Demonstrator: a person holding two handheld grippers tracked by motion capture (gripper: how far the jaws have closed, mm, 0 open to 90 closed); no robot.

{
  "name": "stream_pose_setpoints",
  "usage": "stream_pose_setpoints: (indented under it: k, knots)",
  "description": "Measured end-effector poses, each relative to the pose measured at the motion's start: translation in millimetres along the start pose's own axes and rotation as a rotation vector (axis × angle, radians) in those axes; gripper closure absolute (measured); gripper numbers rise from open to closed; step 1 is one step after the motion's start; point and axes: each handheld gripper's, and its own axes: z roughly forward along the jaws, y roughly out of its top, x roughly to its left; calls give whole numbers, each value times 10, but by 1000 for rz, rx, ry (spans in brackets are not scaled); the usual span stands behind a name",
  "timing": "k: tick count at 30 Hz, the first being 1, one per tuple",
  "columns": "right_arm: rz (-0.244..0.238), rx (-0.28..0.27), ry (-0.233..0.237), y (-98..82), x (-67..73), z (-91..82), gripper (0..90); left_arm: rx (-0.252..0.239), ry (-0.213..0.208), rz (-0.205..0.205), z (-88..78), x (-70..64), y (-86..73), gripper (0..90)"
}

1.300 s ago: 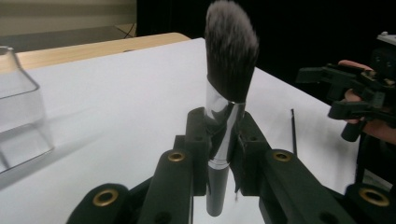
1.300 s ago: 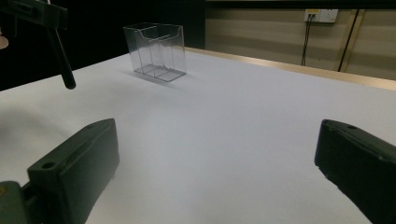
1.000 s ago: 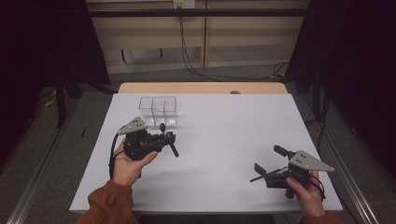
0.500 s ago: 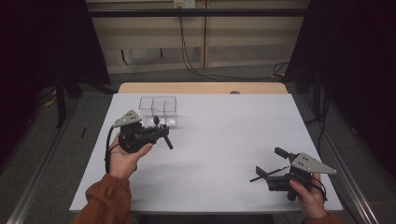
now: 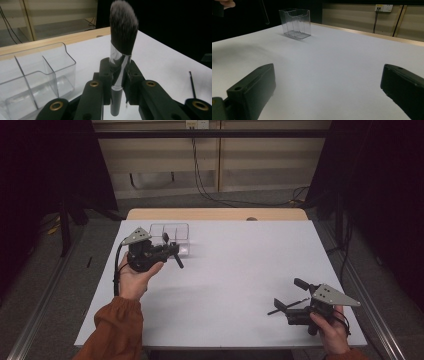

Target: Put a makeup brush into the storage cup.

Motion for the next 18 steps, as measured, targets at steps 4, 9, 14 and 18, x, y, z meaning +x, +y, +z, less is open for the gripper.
stream_pose_setpoints:
  k: [4,9,14,18]
  knots:
    - [0,-3,1,2,4,3,0,0,7,2,55,17,55,788]
    - [-1,-3,-1,1,1,2,0,-6,23,19,113,15,134,788]
    - [-1,-4,1,1,4,3,0,-23,40,18,171,78,208,788]
    - [0,-3,0,0,3,5,0,-29,57,23,221,123,253,788]
